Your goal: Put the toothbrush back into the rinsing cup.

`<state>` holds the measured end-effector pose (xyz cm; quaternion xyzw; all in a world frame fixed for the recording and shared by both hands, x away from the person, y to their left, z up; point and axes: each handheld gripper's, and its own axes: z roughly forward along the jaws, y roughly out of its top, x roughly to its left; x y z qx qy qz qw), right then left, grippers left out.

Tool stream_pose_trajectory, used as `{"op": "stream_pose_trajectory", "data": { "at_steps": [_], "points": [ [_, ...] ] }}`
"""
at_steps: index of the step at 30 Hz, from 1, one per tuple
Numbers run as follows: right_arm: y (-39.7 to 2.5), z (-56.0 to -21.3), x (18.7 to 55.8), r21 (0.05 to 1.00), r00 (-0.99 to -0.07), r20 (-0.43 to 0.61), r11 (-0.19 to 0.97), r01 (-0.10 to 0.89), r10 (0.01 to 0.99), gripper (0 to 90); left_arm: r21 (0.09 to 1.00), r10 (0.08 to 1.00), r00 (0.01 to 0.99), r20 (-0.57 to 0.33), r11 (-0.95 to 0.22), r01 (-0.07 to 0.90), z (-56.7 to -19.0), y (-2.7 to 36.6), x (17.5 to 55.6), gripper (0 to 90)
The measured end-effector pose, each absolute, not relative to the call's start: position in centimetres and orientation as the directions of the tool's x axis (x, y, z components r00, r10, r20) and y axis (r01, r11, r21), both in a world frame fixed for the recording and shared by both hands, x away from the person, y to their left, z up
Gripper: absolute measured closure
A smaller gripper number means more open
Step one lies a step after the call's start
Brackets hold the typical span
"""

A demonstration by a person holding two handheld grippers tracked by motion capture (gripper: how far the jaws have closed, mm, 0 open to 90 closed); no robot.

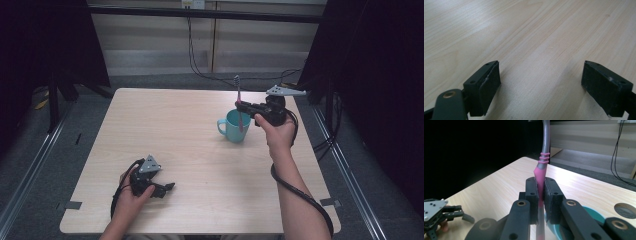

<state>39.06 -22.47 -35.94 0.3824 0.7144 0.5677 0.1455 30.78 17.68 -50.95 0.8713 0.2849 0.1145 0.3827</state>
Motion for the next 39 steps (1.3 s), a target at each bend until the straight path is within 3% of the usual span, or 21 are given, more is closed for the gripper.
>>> {"op": "stream_pose_trajectory", "data": {
  "at_steps": [39],
  "points": [
    [-22.1,-35.5,41.8,0.934,-0.643,0.232,0.018,0.357,0.73,82.3,0.731,0.583,0.812,-0.018,-0.547,0.409,-50.9,17.7,30.8,15.2]
  ]
}}
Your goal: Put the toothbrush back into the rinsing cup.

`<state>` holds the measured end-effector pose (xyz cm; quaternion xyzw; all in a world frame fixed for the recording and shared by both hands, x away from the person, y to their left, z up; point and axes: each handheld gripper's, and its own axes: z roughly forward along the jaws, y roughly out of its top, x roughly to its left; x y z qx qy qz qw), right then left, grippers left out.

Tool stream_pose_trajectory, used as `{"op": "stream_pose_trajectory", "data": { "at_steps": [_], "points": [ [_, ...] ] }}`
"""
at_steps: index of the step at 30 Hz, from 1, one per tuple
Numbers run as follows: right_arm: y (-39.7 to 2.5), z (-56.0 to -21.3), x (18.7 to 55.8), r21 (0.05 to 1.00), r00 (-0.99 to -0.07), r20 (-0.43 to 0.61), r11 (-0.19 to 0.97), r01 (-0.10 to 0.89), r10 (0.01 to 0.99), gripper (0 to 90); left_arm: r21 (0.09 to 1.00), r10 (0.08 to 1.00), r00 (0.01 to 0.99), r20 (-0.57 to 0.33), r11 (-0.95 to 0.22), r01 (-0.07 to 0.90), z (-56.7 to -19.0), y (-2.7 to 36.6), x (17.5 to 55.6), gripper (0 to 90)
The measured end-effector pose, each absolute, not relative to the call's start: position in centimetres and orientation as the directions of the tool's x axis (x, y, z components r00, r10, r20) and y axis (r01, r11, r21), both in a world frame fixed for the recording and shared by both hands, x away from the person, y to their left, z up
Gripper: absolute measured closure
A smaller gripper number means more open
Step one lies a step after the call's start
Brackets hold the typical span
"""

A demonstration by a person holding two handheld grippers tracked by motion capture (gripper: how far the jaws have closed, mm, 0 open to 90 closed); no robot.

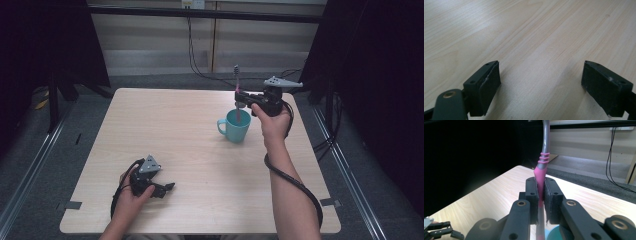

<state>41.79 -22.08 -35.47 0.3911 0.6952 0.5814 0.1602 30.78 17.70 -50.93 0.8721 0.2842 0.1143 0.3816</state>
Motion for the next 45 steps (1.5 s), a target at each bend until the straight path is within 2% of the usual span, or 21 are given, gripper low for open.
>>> {"op": "stream_pose_trajectory", "data": {
  "at_steps": [45],
  "points": [
    [-22.8,-39.7,43.7,0.926,-0.587,0.218,0.025,0.376,0.78,82.2,0.732,0.586,0.81,-0.018,-0.544,0.41,-50.9,17.7,30.7,15.2]
  ]
}}
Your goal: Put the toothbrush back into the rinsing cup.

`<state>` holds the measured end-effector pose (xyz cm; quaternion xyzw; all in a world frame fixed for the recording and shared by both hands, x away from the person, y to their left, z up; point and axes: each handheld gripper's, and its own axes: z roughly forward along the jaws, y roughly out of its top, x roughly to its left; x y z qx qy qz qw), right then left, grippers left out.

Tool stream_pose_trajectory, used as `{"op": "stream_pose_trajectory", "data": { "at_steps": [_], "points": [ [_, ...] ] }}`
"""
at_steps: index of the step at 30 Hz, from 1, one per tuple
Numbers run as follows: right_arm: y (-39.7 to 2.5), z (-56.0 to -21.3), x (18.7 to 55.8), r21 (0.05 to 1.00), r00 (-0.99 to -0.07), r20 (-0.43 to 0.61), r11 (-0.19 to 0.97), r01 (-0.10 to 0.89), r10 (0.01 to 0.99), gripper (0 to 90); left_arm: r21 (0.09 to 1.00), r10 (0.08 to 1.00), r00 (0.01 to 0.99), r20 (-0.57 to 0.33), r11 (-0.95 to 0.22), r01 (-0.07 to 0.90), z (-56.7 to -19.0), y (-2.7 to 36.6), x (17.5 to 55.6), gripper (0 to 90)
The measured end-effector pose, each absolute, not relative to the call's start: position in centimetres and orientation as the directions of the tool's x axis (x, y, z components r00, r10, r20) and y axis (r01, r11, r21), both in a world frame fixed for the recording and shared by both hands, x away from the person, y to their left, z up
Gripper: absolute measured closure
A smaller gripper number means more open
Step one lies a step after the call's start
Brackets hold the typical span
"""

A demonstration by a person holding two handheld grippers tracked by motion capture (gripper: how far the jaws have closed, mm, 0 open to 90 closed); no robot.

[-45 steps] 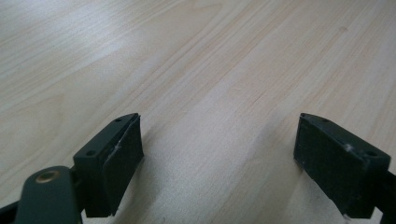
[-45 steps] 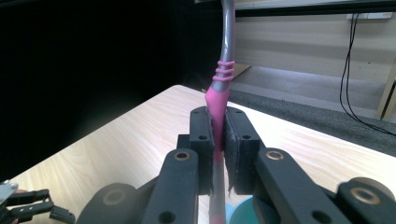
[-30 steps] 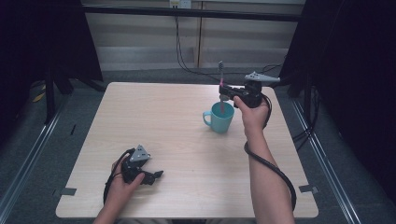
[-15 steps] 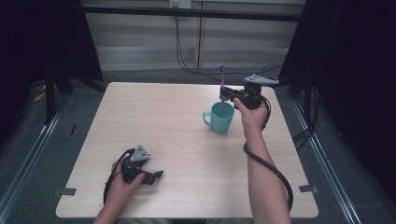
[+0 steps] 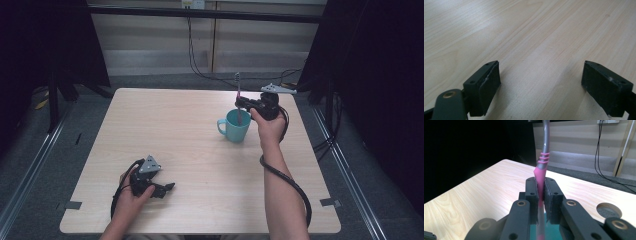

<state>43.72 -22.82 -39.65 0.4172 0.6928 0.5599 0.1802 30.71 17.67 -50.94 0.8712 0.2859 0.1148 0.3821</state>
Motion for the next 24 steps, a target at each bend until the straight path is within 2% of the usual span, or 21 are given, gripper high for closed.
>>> {"op": "stream_pose_trajectory", "data": {
  "at_steps": [24],
  "points": [
    [-22.9,-41.4,43.6,0.913,-0.571,0.193,0.068,0.402,0.798,82.1,0.732,0.587,0.809,-0.023,-0.542,0.414,-51.0,17.7,30.7,15.1]
  ]
}}
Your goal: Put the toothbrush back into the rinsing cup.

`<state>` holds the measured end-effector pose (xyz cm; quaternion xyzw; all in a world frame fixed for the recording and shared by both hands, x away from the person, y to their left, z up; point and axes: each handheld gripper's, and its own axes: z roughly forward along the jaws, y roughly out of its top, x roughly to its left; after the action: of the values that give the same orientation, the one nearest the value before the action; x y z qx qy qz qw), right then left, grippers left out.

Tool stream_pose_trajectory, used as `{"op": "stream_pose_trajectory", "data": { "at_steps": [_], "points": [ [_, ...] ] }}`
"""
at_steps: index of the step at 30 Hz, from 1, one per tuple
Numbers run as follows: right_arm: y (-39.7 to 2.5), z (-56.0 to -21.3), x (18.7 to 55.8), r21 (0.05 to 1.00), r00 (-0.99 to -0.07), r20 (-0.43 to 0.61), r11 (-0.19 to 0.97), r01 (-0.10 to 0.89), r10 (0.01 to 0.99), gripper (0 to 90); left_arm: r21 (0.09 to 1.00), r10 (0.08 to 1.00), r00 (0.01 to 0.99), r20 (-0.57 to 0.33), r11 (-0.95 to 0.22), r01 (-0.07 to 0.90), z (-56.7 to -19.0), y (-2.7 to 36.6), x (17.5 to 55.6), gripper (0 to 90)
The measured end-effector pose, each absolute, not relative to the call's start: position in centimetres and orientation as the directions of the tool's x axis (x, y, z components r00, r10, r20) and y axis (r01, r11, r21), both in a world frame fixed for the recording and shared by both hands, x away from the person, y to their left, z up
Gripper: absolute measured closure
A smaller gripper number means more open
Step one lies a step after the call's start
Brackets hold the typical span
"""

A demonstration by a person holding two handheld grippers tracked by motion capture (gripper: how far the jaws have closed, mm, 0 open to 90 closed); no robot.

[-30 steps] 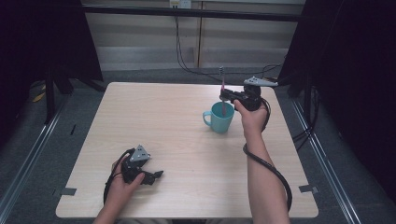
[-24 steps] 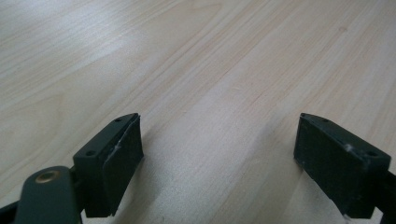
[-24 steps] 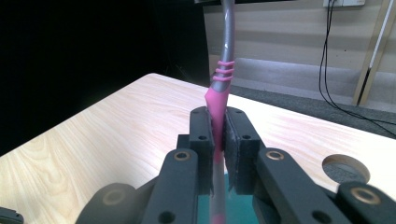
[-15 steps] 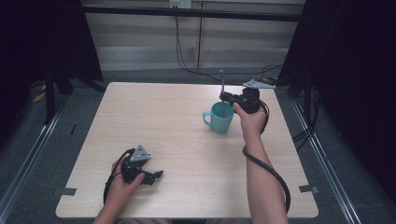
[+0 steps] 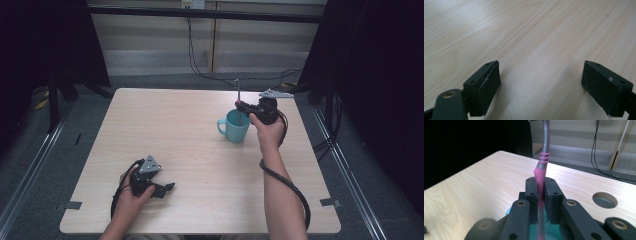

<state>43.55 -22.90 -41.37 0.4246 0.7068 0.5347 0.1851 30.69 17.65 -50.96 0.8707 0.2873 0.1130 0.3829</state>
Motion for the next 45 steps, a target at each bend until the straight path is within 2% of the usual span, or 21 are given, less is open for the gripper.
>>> {"op": "stream_pose_trajectory", "data": {
  "at_steps": [45],
  "points": [
    [-24.1,-44.3,41.3,0.913,-0.551,0.189,0.061,0.402,0.813,81.8,0.727,0.584,0.812,-0.016,-0.551,0.41,-50.9,17.7,30.7,15.1]
  ]
}}
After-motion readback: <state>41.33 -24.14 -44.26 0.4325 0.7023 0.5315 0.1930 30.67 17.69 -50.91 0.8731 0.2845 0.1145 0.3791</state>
